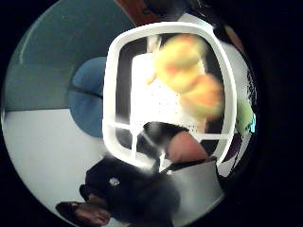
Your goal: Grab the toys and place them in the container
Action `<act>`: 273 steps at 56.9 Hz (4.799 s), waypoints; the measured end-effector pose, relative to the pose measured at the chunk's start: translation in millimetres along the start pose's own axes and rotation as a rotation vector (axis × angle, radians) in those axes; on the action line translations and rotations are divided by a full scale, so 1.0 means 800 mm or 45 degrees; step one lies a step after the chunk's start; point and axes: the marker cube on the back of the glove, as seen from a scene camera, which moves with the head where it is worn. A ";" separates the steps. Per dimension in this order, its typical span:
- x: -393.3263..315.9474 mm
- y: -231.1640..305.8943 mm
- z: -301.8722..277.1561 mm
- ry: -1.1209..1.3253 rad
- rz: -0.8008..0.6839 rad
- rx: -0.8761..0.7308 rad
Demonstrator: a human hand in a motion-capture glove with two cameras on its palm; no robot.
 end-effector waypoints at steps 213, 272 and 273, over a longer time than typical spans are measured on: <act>0.147 0.147 0.249 -0.490 0.084 -0.266; 0.098 -0.012 -0.019 -0.570 0.311 0.161; 0.103 -0.015 -0.014 -0.580 0.328 0.121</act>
